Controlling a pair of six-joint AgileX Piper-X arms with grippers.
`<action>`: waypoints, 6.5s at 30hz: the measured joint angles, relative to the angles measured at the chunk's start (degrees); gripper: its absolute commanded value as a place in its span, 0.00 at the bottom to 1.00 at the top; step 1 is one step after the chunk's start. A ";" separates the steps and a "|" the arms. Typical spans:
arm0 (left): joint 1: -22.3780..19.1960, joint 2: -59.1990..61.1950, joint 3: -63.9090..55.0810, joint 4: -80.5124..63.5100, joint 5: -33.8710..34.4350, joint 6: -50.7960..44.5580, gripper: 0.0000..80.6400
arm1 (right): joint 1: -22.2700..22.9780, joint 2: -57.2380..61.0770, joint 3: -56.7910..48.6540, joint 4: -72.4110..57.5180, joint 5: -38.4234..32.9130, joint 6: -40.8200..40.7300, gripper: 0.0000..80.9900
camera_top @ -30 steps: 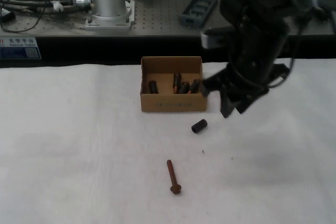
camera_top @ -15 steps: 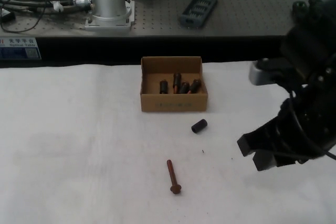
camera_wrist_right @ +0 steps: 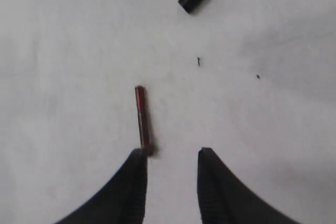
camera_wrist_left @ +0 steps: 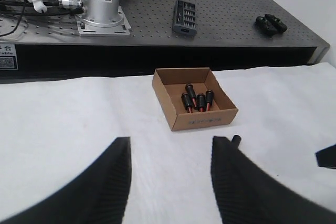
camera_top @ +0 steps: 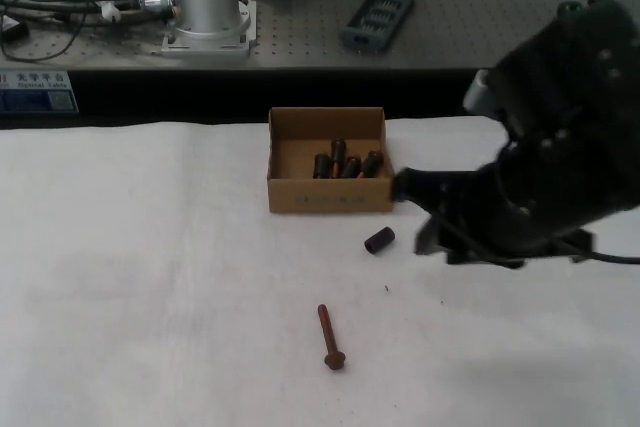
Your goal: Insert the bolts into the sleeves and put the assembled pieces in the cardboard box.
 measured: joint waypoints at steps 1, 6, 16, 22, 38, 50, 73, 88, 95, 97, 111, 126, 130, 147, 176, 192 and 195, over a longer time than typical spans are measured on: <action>0.00 0.00 0.00 0.00 0.00 0.00 0.43 | -0.28 1.61 -0.46 -1.34 0.29 1.43 0.31; 0.00 0.79 0.00 0.00 0.00 0.00 0.43 | -2.47 11.77 -6.71 -2.43 0.06 9.07 0.31; 0.00 0.79 0.00 0.06 0.00 0.00 0.43 | -4.81 23.85 -20.95 -2.51 -2.87 19.87 0.31; 0.00 0.79 0.00 -0.81 -0.63 0.00 0.43 | -4.81 27.96 -24.57 -0.34 -5.36 23.81 0.31; 0.00 3.58 0.00 -3.58 -2.28 0.00 0.43 | -4.81 28.87 -24.99 2.62 -5.72 28.54 0.31; 0.00 5.25 0.00 -4.07 -2.46 0.00 0.43 | -4.81 30.53 -25.09 5.22 -5.56 28.67 0.31; 0.00 5.25 0.00 -4.44 -2.46 2.94 0.43 | -5.45 32.11 -25.09 2.32 -4.75 27.88 0.15; 0.00 5.25 0.00 -4.44 -2.46 4.55 0.43 | -5.96 31.62 -25.09 4.20 -7.83 13.04 0.04; -3.01 6.36 0.00 -4.44 -2.46 2.94 0.39 | -6.90 27.06 -24.95 12.17 -7.60 -7.43 0.04; -7.97 7.03 0.00 -4.44 -2.46 2.94 0.35 | -7.30 24.03 -24.19 14.88 -7.10 -13.35 0.04; -25.56 14.71 0.00 -4.44 -9.78 -0.10 0.34 | -7.79 -2.38 -6.67 17.60 -5.30 -31.01 0.04; -35.25 38.73 -0.11 -12.45 -18.55 -35.05 0.34 | -7.79 -31.34 7.70 24.05 -5.30 -31.69 0.04; -38.21 45.55 -1.03 -12.77 -18.75 -38.76 0.34 | -7.79 -35.24 8.22 25.30 -5.30 -31.69 0.04; -41.81 60.87 -12.83 -13.82 -18.75 -42.54 0.34 | -7.79 -36.02 8.31 29.70 -5.30 -33.02 0.04; -44.21 66.92 -14.52 -12.08 -18.35 -43.96 0.31 | -7.79 -36.02 8.31 29.69 -5.30 -34.26 0.04; -44.21 67.32 -14.52 -12.14 -19.26 -44.40 0.01 | -7.79 -36.02 8.31 30.50 -5.30 -35.41 0.04; -44.21 67.32 -14.52 -12.14 -19.14 -42.98 0.01 | -7.79 -36.02 8.31 30.50 -5.30 -35.83 0.04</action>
